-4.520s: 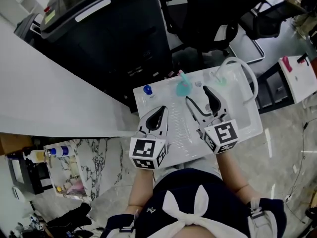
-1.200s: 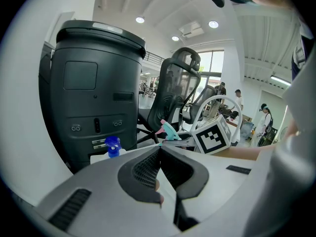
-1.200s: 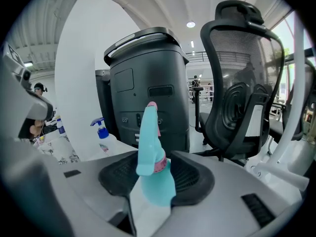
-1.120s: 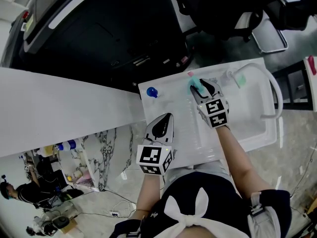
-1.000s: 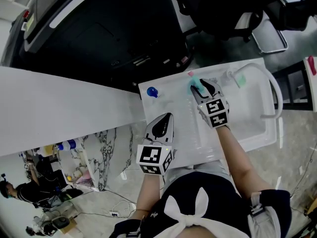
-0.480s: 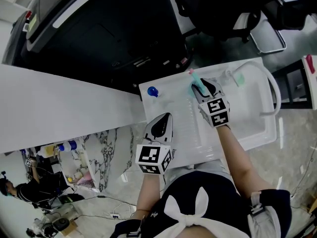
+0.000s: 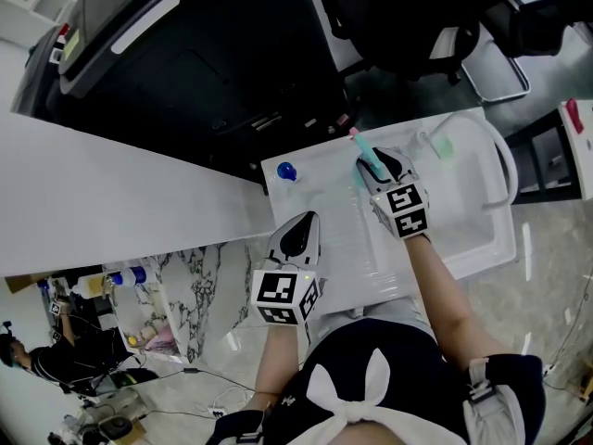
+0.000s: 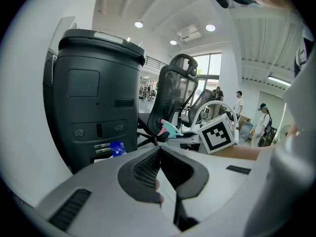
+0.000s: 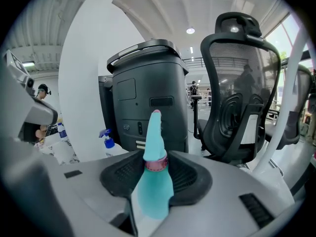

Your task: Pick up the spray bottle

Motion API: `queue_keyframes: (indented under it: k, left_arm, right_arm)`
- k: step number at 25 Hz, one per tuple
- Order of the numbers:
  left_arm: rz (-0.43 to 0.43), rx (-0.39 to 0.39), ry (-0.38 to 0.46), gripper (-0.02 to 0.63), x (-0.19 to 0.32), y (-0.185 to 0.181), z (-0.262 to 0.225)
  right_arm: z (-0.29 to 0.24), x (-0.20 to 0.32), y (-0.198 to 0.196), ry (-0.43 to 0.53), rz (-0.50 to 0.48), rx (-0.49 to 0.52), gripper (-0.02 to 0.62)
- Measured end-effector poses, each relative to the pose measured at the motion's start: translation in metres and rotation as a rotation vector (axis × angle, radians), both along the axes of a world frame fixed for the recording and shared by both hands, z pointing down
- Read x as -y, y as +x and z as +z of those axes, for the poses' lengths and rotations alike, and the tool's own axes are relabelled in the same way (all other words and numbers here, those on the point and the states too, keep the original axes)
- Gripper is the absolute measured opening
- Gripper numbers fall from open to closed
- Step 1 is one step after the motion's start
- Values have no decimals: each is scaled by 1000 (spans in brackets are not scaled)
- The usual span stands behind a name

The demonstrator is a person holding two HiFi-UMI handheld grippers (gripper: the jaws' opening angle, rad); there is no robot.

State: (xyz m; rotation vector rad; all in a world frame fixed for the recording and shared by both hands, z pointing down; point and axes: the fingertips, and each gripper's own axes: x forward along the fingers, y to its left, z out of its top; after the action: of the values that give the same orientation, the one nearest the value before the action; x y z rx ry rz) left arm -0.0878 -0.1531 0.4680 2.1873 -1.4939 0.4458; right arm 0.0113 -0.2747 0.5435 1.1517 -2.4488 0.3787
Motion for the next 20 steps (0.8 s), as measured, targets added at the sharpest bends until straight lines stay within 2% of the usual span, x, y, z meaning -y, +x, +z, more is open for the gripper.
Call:
queue_keyframes:
  k: [20]
  left_arm:
    - [20, 0, 78, 26, -17, -6, -29]
  right_arm:
    - [-51, -31, 3, 70, 17, 34, 150]
